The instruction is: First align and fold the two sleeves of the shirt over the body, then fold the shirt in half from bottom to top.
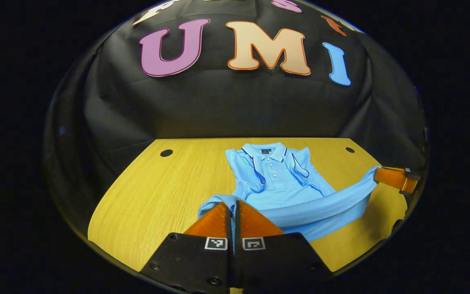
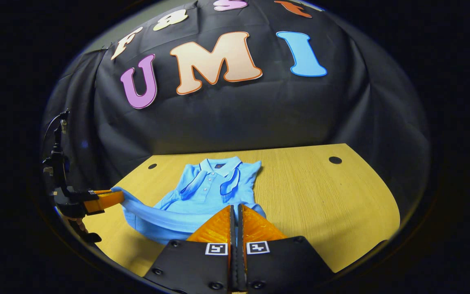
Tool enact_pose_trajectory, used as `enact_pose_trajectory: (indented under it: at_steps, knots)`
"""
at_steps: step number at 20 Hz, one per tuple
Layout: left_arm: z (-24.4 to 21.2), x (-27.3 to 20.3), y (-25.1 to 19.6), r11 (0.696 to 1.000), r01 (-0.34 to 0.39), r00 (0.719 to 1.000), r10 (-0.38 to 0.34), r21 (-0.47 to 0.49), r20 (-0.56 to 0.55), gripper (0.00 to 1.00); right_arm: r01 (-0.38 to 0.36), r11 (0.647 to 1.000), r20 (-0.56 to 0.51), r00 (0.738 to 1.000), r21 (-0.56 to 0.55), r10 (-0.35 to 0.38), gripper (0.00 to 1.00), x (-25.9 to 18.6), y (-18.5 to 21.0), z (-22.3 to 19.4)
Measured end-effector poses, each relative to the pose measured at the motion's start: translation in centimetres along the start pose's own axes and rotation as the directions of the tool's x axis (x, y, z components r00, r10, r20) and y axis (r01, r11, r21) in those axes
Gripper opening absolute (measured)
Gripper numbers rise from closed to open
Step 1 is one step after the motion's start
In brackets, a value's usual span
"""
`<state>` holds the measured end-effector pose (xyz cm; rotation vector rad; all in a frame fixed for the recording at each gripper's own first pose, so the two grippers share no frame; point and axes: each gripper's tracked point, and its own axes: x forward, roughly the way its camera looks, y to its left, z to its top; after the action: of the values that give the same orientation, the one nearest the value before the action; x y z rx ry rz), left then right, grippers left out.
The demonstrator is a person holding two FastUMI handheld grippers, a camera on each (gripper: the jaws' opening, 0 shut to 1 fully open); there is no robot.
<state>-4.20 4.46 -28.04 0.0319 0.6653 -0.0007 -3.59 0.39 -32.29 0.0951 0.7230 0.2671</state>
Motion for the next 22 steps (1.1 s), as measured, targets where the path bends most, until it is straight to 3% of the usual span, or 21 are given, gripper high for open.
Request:
enact_pose_trajectory:
  at_steps: [14,22]
  knots:
    - [5.1,14.2,1.0,1.000,-0.025,1.000,0.025,0.005,0.010,0.00,0.031,0.999,0.045,0.998,0.045,-0.033,0.02,15.6,-2.1,4.7]
    - [5.5,21.9,1.9,0.998,-0.051,0.999,0.051,-0.042,-0.002,0.00,0.067,0.996,0.003,0.998,0.060,-0.067,0.02,23.5,-4.9,3.0]
